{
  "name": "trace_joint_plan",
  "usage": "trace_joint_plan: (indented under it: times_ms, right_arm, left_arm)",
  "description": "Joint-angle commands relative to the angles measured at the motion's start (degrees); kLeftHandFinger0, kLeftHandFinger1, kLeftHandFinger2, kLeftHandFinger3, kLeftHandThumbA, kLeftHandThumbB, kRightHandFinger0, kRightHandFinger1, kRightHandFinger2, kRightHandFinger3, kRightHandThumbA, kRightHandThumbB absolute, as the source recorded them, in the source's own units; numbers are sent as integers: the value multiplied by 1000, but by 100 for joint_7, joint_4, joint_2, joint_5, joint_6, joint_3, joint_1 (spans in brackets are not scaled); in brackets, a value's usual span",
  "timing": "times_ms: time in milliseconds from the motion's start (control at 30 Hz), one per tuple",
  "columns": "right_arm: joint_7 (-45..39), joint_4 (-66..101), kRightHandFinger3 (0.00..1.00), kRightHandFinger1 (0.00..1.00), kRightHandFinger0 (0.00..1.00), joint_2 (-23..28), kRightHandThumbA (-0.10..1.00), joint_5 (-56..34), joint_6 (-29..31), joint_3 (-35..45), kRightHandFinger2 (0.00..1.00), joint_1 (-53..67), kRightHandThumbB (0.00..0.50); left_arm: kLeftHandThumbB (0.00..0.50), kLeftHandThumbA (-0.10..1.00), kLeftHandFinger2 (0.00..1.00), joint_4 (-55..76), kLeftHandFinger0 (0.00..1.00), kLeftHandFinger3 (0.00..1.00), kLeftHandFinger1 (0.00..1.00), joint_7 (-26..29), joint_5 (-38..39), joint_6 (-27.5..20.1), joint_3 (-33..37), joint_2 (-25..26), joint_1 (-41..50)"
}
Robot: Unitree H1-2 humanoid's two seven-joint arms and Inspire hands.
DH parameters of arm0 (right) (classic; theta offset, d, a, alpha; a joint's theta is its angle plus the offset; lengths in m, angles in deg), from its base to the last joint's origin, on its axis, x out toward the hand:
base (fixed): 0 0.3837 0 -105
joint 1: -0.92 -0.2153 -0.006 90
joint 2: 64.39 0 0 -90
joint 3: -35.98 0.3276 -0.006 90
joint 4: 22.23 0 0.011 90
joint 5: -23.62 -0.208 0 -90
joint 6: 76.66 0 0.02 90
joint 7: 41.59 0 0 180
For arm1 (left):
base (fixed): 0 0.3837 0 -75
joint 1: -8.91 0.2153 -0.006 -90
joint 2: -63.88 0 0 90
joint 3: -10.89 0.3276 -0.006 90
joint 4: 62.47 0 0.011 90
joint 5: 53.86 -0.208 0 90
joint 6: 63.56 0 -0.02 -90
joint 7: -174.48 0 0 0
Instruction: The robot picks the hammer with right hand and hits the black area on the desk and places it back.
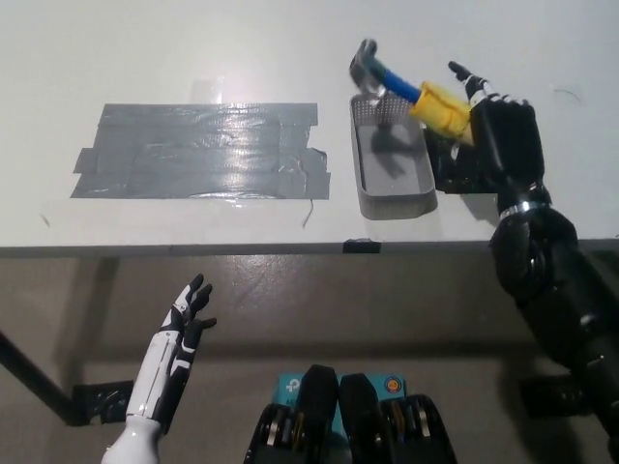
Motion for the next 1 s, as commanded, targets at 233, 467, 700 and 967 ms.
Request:
trace_joint_plan:
  times_ms: [233,467,700,967]
  right_arm:
    - [-4259,1648,959,604,139,1165,-100,-2825,-1846,1196,940,-1001,131]
    - [-5385,1635,1000,637,126,2124,-100,-2540,-1680,750,961,-1177,120]
    - [-6245,2119,1000,674,154,2744,-100,-2594,-2289,665,985,-1359,126]
    - [-6877,2324,1000,608,156,3049,-100,-2314,-2697,389,974,-1787,113]
  left_arm:
    - [68,1000,1000,222,843,1000,1000,-154,59,-34,68,125,-160]
    - [55,1000,1000,212,801,1000,1000,-174,100,-52,36,176,-192]
    - [51,1000,1000,161,777,1000,974,-155,91,-47,30,170,-171]
    - [19,1000,1000,130,742,1000,926,-164,84,-103,36,204,-174]
